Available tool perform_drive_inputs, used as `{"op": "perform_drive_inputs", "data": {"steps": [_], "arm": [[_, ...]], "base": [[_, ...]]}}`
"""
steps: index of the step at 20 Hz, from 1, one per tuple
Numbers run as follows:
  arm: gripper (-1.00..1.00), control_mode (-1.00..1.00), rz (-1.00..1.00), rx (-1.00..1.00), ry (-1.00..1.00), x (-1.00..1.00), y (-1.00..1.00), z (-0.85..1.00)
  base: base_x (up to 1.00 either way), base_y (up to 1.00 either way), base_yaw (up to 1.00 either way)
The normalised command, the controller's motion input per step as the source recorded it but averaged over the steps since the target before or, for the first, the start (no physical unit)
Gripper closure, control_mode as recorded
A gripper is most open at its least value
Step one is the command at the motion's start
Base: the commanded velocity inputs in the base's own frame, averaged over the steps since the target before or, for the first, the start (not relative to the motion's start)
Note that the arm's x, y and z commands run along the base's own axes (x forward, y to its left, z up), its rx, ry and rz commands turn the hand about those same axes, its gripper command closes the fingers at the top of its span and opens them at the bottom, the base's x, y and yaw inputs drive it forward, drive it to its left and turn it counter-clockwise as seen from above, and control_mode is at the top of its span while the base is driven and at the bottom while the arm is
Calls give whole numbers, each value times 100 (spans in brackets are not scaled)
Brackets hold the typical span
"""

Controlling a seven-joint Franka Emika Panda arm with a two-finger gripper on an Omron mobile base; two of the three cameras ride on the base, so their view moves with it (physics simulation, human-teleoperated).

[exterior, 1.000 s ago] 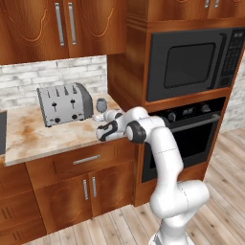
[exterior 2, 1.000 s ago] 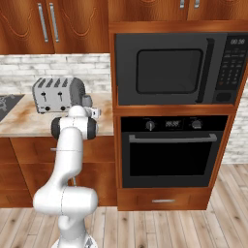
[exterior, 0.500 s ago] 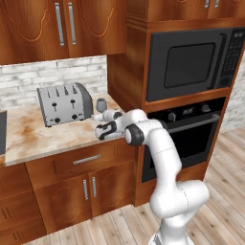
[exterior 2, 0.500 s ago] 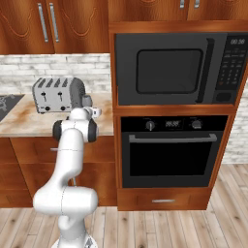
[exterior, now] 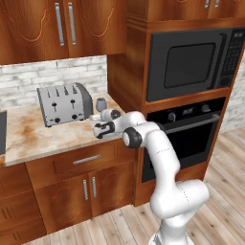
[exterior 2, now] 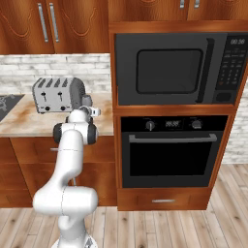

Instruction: Retrieve the wine glasses from the counter and place one next to each plate.

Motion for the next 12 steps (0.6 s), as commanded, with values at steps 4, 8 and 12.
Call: {"op": "perform_drive_inputs", "data": {"steps": [4, 8, 12], "arm": [[-100, -100, 0, 0, 2, 14, 11, -7], [100, -100, 0, 0, 0, 15, 0, 0], [100, -100, 0, 0, 0, 0, 0, 0]], "base": [[0, 0, 0], [0, 0, 0], [0, 0, 0]]}}
